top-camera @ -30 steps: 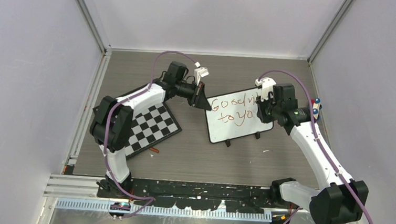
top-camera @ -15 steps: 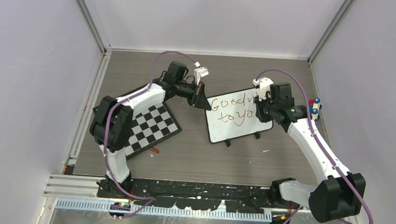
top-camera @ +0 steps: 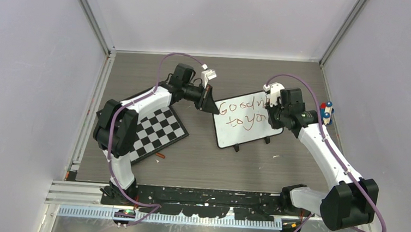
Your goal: Write a sentence on the whiteboard
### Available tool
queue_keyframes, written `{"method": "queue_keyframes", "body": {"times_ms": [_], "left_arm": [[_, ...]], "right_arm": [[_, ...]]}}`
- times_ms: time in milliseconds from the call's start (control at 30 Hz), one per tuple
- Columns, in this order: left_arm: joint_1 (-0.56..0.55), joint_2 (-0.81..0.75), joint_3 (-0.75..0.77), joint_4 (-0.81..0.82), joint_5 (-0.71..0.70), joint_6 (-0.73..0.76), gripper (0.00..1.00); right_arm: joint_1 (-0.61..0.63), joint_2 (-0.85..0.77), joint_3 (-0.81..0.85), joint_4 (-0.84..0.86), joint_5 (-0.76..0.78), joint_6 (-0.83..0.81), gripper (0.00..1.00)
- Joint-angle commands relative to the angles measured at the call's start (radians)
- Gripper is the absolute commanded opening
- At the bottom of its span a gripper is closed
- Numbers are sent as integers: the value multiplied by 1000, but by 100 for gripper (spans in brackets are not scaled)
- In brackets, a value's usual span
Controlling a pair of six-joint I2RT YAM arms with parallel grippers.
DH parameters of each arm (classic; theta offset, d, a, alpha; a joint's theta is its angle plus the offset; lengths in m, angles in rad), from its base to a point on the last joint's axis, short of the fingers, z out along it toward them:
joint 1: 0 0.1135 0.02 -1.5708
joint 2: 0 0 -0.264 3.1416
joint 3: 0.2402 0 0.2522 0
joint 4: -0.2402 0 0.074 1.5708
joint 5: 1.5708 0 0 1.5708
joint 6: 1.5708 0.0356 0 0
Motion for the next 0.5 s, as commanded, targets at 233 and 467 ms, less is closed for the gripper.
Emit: {"method": "queue_keyframes", "body": {"times_ms": [233, 467], "left_arm": [[1, 10, 21, -11, -26, 14, 0], [1, 6, 18, -10, -26, 17, 0]], "right_arm": [[-7, 7, 44, 63, 51, -43, 0], [-12, 19, 85, 81, 70, -41, 0]]}}
